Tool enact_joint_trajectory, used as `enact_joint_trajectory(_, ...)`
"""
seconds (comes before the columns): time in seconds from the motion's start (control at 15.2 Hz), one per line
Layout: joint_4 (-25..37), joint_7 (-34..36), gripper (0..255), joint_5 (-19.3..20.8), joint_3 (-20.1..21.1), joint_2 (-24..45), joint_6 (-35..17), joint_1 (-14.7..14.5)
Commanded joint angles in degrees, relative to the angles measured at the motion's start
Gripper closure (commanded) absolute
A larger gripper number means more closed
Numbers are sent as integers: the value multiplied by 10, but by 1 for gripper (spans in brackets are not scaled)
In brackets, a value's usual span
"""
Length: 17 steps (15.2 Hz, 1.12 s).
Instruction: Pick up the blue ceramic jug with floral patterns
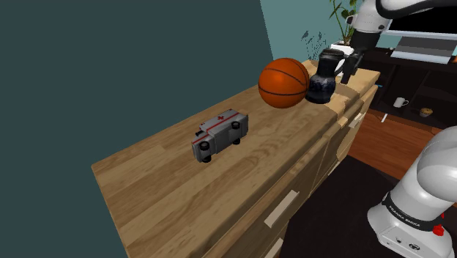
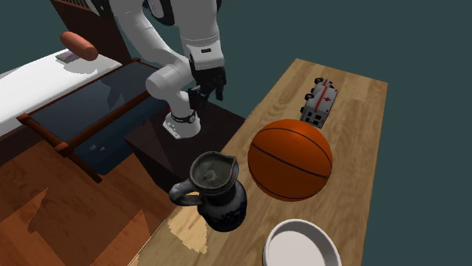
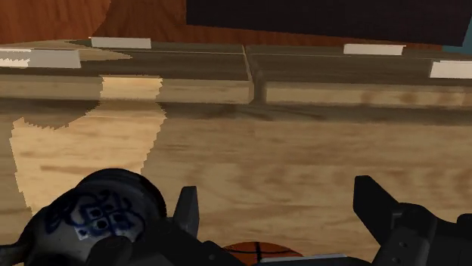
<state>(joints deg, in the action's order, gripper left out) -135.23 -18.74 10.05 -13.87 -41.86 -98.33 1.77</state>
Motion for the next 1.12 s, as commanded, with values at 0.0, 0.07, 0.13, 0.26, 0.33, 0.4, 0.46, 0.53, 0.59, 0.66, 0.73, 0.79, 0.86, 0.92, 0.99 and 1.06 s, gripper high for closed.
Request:
enact_joint_trajectory(0.0,9,-46,0,18,-26,13,-18,-1)
enact_joint_trajectory(0.07,16,-68,0,25,-39,20,-27,-2)
enact_joint_trajectory(0.13,23,-91,0,32,-53,29,-36,-3)
enact_joint_trajectory(0.26,41,-136,0,43,-81,48,-54,-7)
enact_joint_trajectory(0.33,51,-159,0,47,-95,59,-63,-10)
enact_joint_trajectory(0.4,62,-182,0,49,-110,71,-72,-13)
enact_joint_trajectory(0.46,74,-205,0,51,-124,83,-81,-17)
enact_joint_trajectory(0.53,86,-228,0,52,-139,96,-90,-22)
enact_joint_trajectory(0.59,100,-252,0,51,-153,110,-98,-27)
enact_joint_trajectory(0.66,114,-275,0,49,-169,124,-106,-33)
enact_joint_trajectory(0.73,129,-300,0,45,-184,139,-114,-39)
enact_joint_trajectory(0.79,145,-324,0,40,-200,154,-122,-46)
enact_joint_trajectory(0.86,162,-350,0,33,-216,171,-129,-54)
enact_joint_trajectory(0.92,179,-375,0,25,-232,188,-136,-62)
enact_joint_trajectory(0.99,198,-402,0,14,-250,207,-142,-70)
enact_joint_trajectory(1.06,217,-430,0,1,-267,226,-148,-79)
